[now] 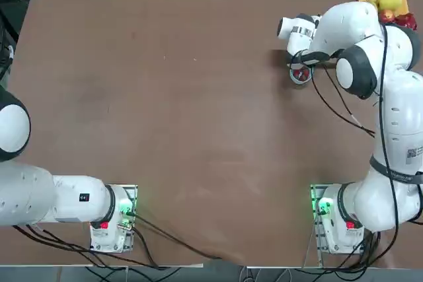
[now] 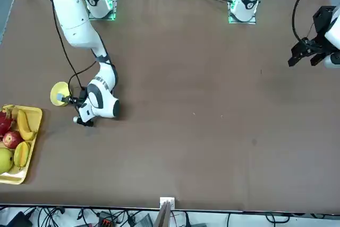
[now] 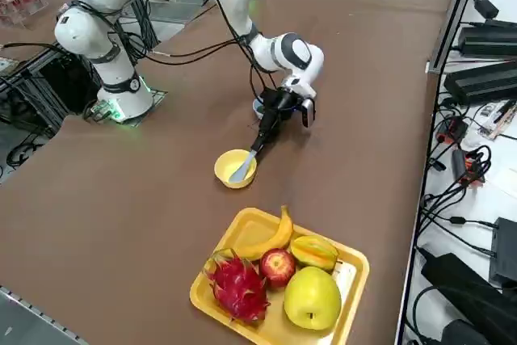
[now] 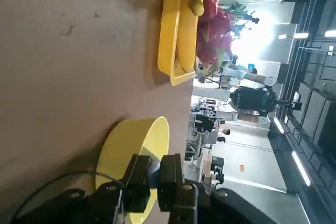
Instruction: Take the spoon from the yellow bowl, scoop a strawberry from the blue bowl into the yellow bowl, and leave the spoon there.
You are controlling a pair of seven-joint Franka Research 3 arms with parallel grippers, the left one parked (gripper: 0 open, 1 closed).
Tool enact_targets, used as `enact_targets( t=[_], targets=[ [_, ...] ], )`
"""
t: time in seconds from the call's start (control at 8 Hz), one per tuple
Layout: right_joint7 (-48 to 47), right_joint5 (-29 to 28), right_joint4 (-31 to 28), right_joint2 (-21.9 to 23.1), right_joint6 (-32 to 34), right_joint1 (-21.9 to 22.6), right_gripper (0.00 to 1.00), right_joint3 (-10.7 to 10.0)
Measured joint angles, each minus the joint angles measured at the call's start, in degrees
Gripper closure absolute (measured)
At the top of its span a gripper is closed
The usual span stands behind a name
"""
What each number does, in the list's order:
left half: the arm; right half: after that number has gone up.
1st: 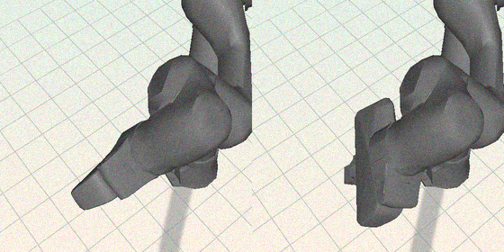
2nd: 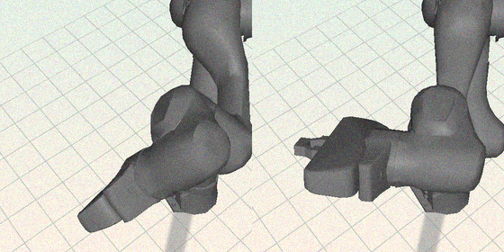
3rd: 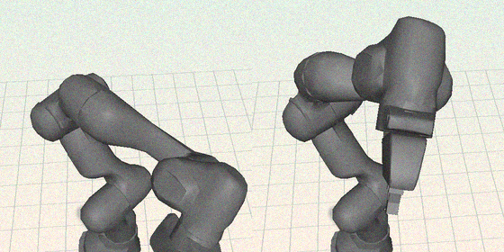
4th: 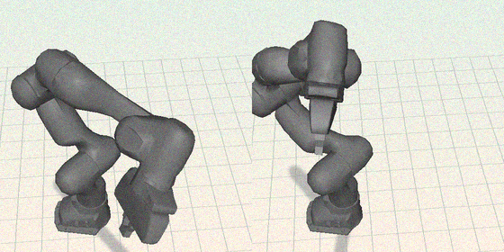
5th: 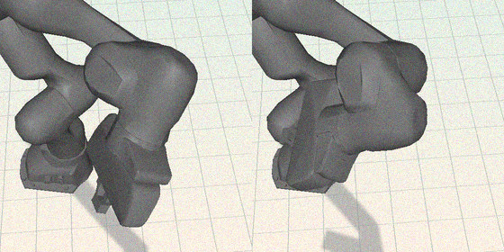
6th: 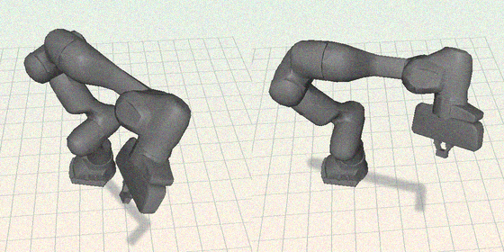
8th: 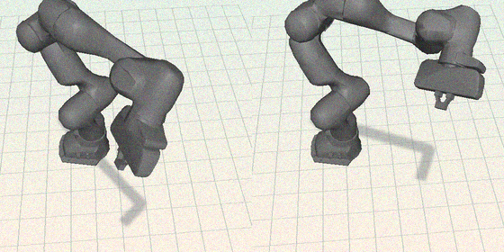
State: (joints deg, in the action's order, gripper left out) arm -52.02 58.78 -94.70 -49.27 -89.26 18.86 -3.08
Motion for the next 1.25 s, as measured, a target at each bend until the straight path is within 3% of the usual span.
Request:
enact_targets(
  t=[0.75,1.25],
  targets=[
    [0.0,-0.02,2.37,1.56,4.63,0.01,0.89,-0.01],
    [4.82,-2.65,2.98,8.4,5.74,0.18,0.89,0.2]
  ],
)
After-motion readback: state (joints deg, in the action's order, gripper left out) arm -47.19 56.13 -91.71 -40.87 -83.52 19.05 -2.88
